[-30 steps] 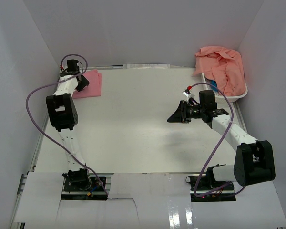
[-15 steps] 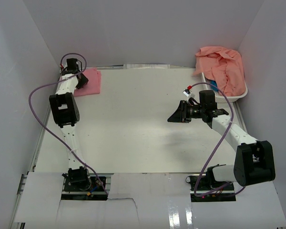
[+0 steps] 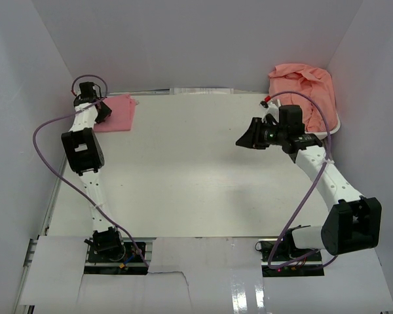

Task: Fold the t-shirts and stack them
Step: Put the neatly folded tshirt into the corner of the board with the left arm

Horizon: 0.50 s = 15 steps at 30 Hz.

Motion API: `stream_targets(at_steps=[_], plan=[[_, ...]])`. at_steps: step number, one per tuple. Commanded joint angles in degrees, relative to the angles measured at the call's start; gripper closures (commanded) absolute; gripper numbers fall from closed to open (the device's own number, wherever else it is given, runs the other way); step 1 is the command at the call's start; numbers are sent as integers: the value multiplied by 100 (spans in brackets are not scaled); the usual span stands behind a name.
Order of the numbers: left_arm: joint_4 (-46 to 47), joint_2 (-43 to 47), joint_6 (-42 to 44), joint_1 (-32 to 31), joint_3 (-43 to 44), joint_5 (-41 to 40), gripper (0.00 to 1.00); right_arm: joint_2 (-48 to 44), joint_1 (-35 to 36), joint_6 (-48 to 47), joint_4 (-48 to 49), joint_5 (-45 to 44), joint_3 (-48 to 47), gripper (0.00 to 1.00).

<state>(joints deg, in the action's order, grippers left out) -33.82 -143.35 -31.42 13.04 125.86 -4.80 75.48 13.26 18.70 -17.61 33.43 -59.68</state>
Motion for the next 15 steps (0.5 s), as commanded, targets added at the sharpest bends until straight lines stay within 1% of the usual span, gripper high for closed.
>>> stream_targets(at_steps=[1,3,4,5,6,7,8,9,10,12,13,14,15], plan=[[-28,-175,-66,164,324,268,51,1,28,-410,-374,-879,-579,61],[-19,-246,-110,173,386,339,51,-16,28,-551,-367,-1258,-676,53],[-28,-264,-136,173,439,417,51,1,28,-621,-410,-1730,-781,50],[-28,-272,-171,173,596,784,51,28,28,-770,-445,-1970,-860,48],[-45,-255,-250,173,676,900,51,141,19,-832,-489,-2224,-939,47],[-54,-194,-355,164,702,1006,51,220,19,-894,-559,-2705,-1149,46],[-54,-106,-443,164,703,1199,51,291,19,-938,-690,-2910,-1255,46],[-54,112,-566,147,703,1279,51,448,19,-999,-709,-3104,-1335,43],[-37,236,-584,103,703,1367,51,528,19,-1035,-700,-3349,-1466,36],[-37,552,-576,33,615,1508,51,799,10,-1105,-683,-3728,-1599,29],[-28,954,-593,-55,510,1534,51,923,2,-1114,-674,-3956,-1678,24],[-28,1184,-593,-108,396,1561,50,1046,-16,-1131,-665,-4045,-1861,23],[-28,1439,-576,-161,91,1648,49,1335,-33,-1140,-683,-4133,-1976,23]])
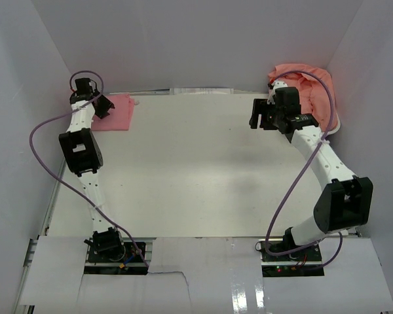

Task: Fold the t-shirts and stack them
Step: Put the neatly folded tshirt into the corner of the board with the left arm

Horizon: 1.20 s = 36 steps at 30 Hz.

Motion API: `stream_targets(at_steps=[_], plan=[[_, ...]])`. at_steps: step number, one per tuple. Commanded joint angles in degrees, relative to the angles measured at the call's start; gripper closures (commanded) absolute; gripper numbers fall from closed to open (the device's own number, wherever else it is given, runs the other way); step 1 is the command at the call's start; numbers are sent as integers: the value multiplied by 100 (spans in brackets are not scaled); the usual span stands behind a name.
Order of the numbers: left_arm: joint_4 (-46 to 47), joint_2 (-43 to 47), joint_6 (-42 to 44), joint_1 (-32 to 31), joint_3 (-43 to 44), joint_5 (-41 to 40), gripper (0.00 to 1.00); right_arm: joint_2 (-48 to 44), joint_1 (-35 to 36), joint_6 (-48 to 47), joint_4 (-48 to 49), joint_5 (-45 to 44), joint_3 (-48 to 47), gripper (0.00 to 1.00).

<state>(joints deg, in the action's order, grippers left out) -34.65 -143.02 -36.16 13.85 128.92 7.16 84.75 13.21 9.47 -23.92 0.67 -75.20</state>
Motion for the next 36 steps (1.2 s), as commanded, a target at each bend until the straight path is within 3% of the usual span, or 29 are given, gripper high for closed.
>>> stream_targets(at_steps=[1,5,6,9,10,11,14,19,24,28,32,36], plan=[[73,1948,-58,-294,-436,479,48,559,-47,-227,-69,-1040,-556,22],[441,3515,214,-926,-1903,629,44,1096,-117,-218,-121,-1332,-1093,22],[581,3822,258,-1084,-2184,568,39,1148,-126,-201,-113,-1219,-1180,22],[1038,4983,496,-1805,-3397,366,29,1062,-135,-157,-17,-605,-1068,4],[1161,5229,601,-2059,-3983,426,27,1035,-135,0,106,-142,-997,7],[1258,5667,602,-2218,-4398,540,18,965,-117,89,116,463,-875,10],[1216,6301,794,-2368,-4893,603,2,519,-21,326,300,768,-401,10],[847,6971,1163,-2395,-5535,515,2,-616,103,380,1021,672,978,10],[670,7594,1559,-2413,-5939,199,2,-1469,103,651,784,137,1077,10],[732,7912,1700,-2413,-6335,83,2,-1908,103,380,687,407,1173,10],[889,8009,1761,-2422,-6686,40,2,-2392,102,239,1275,969,2085,9],[1031,8062,1806,-2422,-6933,49,2,-2621,103,300,1496,980,2255,8]])
